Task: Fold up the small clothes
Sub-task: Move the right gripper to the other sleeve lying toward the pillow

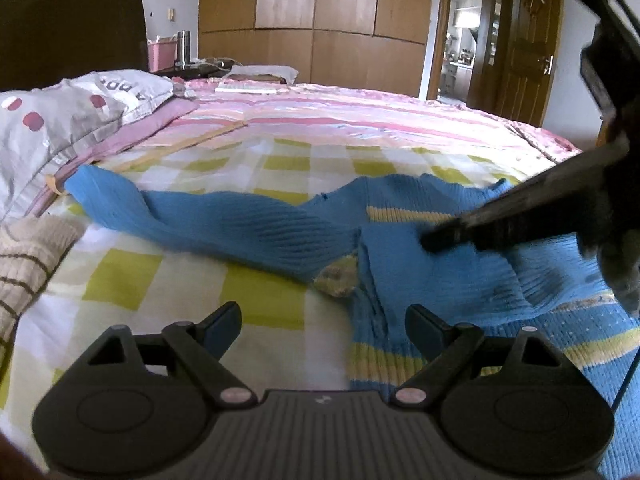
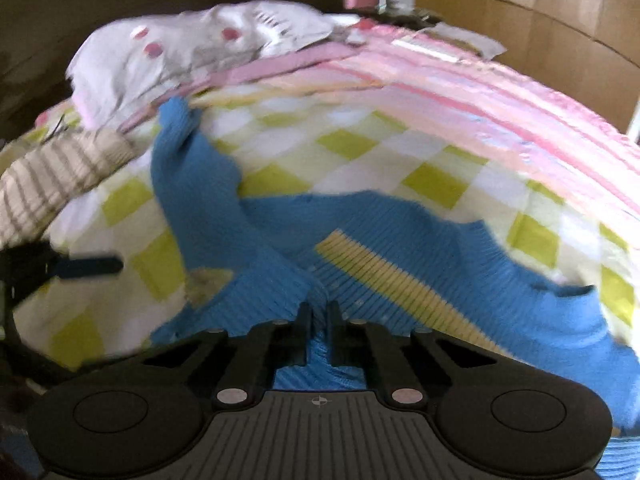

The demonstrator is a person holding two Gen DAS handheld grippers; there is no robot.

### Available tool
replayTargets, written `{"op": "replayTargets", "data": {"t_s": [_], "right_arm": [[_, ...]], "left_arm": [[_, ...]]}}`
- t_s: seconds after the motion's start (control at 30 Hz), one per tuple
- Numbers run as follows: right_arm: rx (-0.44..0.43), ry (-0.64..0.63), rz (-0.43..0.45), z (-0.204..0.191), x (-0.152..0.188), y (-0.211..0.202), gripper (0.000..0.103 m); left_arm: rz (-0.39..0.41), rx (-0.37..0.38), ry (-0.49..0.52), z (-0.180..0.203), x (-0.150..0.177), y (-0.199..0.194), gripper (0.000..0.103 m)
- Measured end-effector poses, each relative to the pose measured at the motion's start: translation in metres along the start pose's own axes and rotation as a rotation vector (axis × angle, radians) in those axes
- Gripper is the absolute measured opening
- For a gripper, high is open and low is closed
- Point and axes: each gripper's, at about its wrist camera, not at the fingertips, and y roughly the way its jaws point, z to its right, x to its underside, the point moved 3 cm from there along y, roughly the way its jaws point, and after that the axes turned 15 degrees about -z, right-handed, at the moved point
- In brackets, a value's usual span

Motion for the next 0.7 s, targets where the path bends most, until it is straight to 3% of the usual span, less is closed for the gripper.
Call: {"op": "replayTargets", "data": {"t_s": [0.13, 0.2, 0.37, 0.6, 0.7], "right_arm": [[0.06, 0.101, 0.046, 0.017, -0.01, -0.001, 0.006], [0.091, 0.137, 0.027, 0.02, -0.011, 0.01, 0.008], [0.173, 0.084, 0.013, 0.005, -0.009, 0.022, 0.013], [0.184, 0.095, 0.104, -0.008, -0.001, -0.007, 0.015], [0.161, 0.082, 0.097, -0.017, 0.006, -0.004, 0.015]], "left_arm": [[-0.02, 0.006, 0.002, 0.002, 0.0, 0.004, 0.094], [-0.033, 0.015, 0.003, 0.003, 0.001, 0.006, 0.094], [-0.043, 0.022, 0.016, 0.004, 0.002, 0.006, 0.094], [-0.057, 0.045, -0.02, -0.002, 0.001, 0.005, 0.095], [-0.059, 0.045, -0.03, -0.005, 0.0, 0.006, 0.095]]}}
